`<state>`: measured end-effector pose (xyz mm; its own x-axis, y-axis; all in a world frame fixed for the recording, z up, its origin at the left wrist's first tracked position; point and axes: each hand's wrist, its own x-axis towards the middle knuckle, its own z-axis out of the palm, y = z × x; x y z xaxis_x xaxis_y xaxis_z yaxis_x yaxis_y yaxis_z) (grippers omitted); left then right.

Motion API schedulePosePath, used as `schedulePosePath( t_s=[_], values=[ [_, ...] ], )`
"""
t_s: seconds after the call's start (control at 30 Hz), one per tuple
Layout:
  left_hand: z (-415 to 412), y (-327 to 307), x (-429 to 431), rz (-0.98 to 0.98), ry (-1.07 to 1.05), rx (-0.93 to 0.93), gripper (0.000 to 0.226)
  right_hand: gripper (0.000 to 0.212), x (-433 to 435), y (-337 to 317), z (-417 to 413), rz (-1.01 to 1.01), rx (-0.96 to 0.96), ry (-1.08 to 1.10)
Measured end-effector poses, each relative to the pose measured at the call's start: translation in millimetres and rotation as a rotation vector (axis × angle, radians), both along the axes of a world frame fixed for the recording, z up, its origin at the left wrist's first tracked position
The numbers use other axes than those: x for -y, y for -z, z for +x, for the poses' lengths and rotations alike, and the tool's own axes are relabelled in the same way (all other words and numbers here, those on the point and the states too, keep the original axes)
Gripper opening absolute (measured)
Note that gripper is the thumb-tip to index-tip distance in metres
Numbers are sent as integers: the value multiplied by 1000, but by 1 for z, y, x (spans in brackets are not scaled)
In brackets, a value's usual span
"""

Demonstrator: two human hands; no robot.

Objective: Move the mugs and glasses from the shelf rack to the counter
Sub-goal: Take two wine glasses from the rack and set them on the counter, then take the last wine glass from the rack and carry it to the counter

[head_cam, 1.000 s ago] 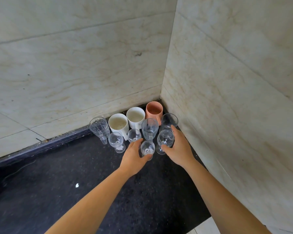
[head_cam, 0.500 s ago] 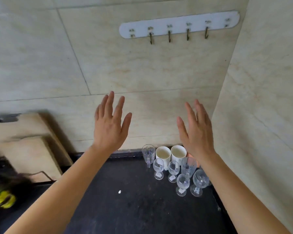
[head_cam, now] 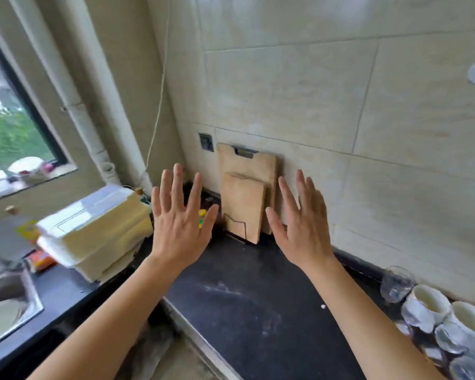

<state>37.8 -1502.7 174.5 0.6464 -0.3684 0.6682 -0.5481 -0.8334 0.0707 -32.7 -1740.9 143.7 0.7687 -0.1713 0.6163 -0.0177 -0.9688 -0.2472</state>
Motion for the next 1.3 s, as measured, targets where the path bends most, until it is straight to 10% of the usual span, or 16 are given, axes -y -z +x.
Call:
schedulePosePath(
  t_s=[0.6,1.3],
  values=[
    [-97,-27,-686,-53,-766,62,74,69,-696,-47,104,-30,89,-767],
    [-118,-36,-1133,-76,-1277,16,71,74,-1220,-61,166,12,69,-1299]
  ],
)
